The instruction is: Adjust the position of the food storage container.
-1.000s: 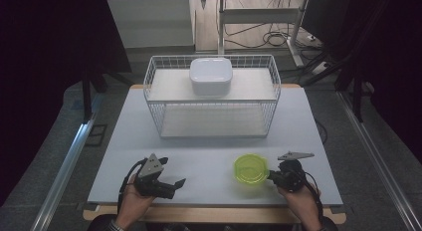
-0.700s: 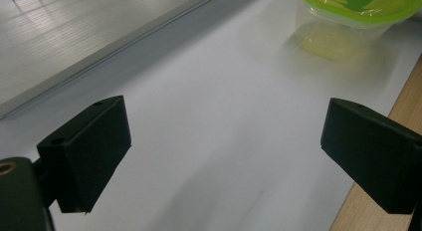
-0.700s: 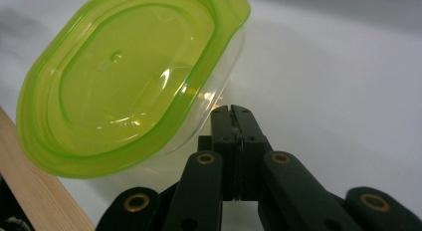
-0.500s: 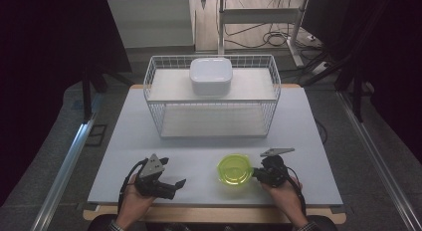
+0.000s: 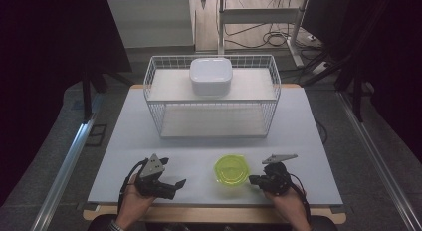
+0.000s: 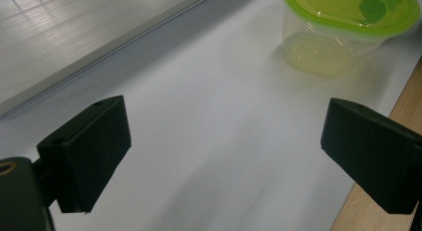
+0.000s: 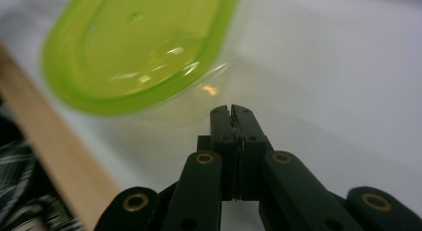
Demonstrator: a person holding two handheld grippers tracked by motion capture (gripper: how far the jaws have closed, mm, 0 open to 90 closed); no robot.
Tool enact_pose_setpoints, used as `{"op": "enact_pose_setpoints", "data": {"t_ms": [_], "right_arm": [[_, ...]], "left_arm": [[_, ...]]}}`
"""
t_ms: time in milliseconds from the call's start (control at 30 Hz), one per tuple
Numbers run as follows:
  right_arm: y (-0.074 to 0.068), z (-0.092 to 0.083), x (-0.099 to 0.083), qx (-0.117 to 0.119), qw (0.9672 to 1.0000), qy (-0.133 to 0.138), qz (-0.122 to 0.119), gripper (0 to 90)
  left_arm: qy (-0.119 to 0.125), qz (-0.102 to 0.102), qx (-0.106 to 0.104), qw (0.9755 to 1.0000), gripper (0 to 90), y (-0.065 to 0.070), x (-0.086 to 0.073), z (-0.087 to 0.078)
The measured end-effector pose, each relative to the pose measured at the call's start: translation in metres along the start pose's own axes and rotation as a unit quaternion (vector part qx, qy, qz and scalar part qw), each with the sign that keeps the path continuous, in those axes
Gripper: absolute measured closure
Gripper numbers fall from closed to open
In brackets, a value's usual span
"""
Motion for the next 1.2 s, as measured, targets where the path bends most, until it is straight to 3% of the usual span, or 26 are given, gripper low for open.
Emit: {"op": "enact_pose_setpoints", "data": {"t_ms": [167, 767, 967, 1200], "right_arm": [[-0.015, 0.008, 0.0, 0.019, 0.9996, -0.01, -0.017, 88.0], [-0.023, 0.049, 0.036, 0.049, 0.9979, -0.013, -0.041, 88.0], [-0.019, 0.04, 0.034, 0.017, 0.9975, -0.006, -0.068, 82.5], [-0.014, 0.022, 0.033, -0.026, 0.9937, 0.02, -0.107, 58.9]], "left_arm": [[-0.001, 0.002, 0.0, 1.0, 5.2, 0.001, 0.0, 0.001], [-0.011, -0.004, 0.004, 0.9999, 5.0, -0.003, -0.002, 0.002], [-0.01, -0.008, 0.002, 0.9999, 4.7, -0.006, -0.004, 0.001], [-0.01, 0.003, 0.001, 0.9999, 3.2, -0.007, -0.007, 0.004]]}}
Point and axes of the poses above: each handheld gripper's, and its own axes: z roughly forward along the jaws, x roughly out of its top, y roughly to its right, the point moved 2 cm from there along z, roughly forward along the jaws, and after that the axes turned 3 degrees about x, right-handed, at the moved point
